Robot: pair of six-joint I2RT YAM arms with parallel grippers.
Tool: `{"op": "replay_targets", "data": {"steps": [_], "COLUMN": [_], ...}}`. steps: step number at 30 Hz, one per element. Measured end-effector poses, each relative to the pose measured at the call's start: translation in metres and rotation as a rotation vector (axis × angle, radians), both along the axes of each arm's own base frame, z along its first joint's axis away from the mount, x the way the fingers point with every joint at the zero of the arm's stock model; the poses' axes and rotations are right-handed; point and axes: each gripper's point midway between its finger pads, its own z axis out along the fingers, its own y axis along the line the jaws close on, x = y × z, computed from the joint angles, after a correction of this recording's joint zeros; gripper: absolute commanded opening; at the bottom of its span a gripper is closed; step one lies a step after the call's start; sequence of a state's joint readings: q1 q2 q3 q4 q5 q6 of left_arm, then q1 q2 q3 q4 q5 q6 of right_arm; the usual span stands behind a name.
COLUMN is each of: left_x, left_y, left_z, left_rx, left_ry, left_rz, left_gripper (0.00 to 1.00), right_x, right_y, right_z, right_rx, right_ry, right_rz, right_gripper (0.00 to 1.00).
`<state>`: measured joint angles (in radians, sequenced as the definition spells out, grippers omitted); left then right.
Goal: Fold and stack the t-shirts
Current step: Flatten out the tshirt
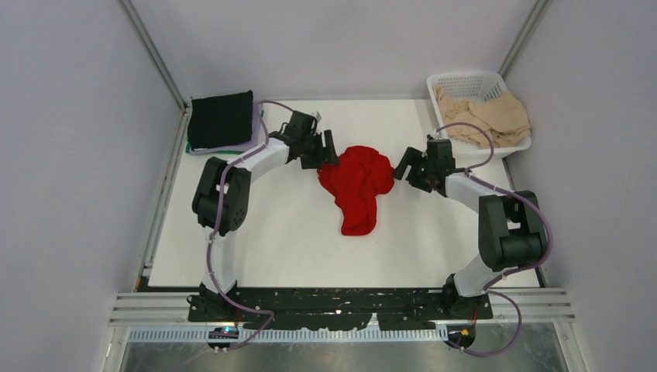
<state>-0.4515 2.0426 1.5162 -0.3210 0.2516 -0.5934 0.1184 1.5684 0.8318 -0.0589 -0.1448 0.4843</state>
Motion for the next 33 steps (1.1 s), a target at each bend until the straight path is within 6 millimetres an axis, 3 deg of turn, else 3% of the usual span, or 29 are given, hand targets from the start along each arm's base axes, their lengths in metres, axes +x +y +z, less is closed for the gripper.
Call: {"op": "replay_targets", "data": {"steps": [5, 13, 15, 17, 22, 26, 29, 33], "left_x": [0.002, 0.000, 0.000, -0.001, -0.004, -0.010, -0.023, -0.036], "left_y": [-0.005, -0.013, -0.015, -0.017, -0.022, -0.022, -0.015, -0.004], "left_z": [-0.015, -0.030, -0.028, -0.027, -0.024, -0.026, -0.023, 0.009], "left_rx": [-0.002, -0.022, -0.031, -0.041, -0.070, -0.090, -0.086, -0.082], "left_ry": [0.039, 0.092, 0.096, 0.099, 0.105, 0.087, 0.087, 0.017], "left_rz": [-0.012, -0.040, -0.048, -0.056, -0.085, -0.096, -0.097, -0.101], "left_gripper": [0.59, 0.35, 0.24, 0.01, 0.00, 0.00, 0.00, 0.00], "right_x": [0.015, 0.026, 0.029, 0.032, 0.032, 0.033, 0.035, 0.025], "right_y": [0.012, 0.025, 0.029, 0.033, 0.048, 0.053, 0.054, 0.046], "right_z": [-0.008, -0.023, -0.024, -0.024, -0.024, -0.022, -0.018, -0.002], "right_rx": [0.050, 0.105, 0.118, 0.126, 0.139, 0.147, 0.149, 0.127], "right_ry": [-0.006, 0.012, 0.010, 0.006, 0.005, -0.008, -0.042, -0.105], "right_rz": [0.031, 0.072, 0.086, 0.099, 0.139, 0.158, 0.158, 0.140], "right_gripper": [0.72, 0.53, 0.51, 0.48, 0.32, 0.07, 0.05, 0.05]}}
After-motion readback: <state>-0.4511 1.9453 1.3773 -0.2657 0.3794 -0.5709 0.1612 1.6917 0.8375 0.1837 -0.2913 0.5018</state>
